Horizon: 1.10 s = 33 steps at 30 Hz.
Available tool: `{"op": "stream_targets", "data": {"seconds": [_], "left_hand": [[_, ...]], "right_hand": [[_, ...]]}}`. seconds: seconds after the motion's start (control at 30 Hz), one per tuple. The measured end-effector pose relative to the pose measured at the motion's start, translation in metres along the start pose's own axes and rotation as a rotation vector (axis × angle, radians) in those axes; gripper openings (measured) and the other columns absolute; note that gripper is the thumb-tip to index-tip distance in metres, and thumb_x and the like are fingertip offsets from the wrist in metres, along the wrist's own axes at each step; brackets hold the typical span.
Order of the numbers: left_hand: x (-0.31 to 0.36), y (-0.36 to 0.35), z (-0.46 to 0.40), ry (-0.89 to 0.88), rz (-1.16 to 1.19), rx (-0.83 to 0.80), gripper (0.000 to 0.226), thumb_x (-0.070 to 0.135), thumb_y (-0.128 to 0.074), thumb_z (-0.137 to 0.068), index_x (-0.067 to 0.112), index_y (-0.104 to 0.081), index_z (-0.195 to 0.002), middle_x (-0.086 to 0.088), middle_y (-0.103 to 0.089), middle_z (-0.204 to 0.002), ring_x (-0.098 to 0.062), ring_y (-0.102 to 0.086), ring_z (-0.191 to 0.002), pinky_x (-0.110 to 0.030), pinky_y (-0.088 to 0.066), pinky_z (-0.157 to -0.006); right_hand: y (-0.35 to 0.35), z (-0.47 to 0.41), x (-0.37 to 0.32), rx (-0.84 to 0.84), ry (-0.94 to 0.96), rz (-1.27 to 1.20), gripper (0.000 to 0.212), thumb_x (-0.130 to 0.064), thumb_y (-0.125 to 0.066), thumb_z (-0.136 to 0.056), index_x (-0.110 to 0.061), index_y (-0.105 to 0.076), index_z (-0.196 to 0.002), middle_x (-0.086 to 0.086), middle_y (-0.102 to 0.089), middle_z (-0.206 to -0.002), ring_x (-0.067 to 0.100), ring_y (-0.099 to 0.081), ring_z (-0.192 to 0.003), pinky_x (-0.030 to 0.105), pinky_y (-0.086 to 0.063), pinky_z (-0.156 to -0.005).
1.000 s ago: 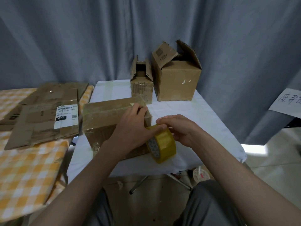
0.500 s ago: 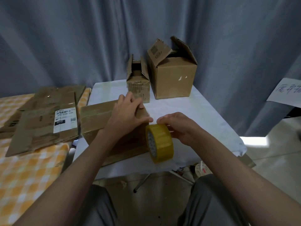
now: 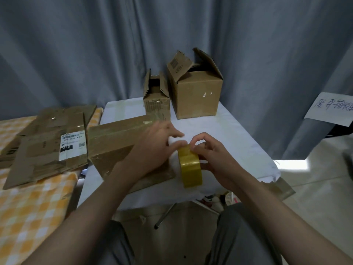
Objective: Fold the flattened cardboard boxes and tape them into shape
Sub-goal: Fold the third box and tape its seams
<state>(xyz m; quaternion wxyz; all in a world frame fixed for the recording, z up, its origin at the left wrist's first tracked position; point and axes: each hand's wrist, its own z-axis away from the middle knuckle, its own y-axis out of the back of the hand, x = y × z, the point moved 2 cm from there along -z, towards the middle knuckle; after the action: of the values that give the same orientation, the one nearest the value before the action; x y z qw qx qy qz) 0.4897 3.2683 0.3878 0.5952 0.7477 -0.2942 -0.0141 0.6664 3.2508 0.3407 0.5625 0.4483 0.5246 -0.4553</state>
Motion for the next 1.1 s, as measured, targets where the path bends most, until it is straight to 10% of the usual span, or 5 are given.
{"op": "stream_targets", "data": {"seconds": [0.23,0.43,0.67,1.1], "left_hand": [[0.021,-0.015,0.001,0.125,0.180,0.076,0.013,0.035,-0.076,-0.083,0.027,-0.081,-0.093,0.012,-0.060,-0.085,-0.010,-0.053,-0.080,-0.022,-0.039,-0.064],[0.027,-0.021,0.003,0.223,0.097,0.220,0.010,0.023,-0.067,-0.089,0.022,-0.074,-0.082,0.008,-0.056,-0.087,-0.010,-0.051,-0.083,-0.021,-0.038,-0.061],[0.039,0.005,0.001,0.106,0.206,0.375,0.014,0.019,-0.068,-0.088,0.022,-0.064,-0.074,0.014,-0.047,-0.079,-0.003,-0.046,-0.079,-0.033,-0.040,-0.074],[0.021,0.007,-0.018,0.181,0.076,0.246,0.013,0.043,-0.065,-0.090,0.035,-0.075,-0.092,0.008,-0.056,-0.104,-0.016,-0.047,-0.100,-0.035,-0.038,-0.082]], "right_hand": [[0.003,0.010,0.004,0.068,0.051,0.020,0.009,-0.029,-0.061,-0.099,-0.033,-0.065,-0.106,0.005,-0.067,-0.106,0.023,-0.069,-0.099,0.028,-0.061,-0.076],[0.001,0.023,0.008,-0.010,0.042,0.183,0.056,-0.026,-0.065,-0.096,-0.045,-0.036,-0.140,-0.010,-0.056,-0.132,0.015,-0.060,-0.115,0.017,-0.051,-0.086],[0.004,0.025,-0.013,0.080,0.145,0.093,0.027,-0.023,-0.063,-0.097,-0.042,-0.053,-0.114,0.002,-0.068,-0.091,0.014,-0.066,-0.086,0.019,-0.054,-0.069],[0.014,0.014,-0.034,-0.064,0.122,0.217,0.020,-0.031,-0.055,-0.101,-0.050,-0.053,-0.107,0.014,-0.062,-0.109,0.028,-0.061,-0.102,0.034,-0.050,-0.084]]}}
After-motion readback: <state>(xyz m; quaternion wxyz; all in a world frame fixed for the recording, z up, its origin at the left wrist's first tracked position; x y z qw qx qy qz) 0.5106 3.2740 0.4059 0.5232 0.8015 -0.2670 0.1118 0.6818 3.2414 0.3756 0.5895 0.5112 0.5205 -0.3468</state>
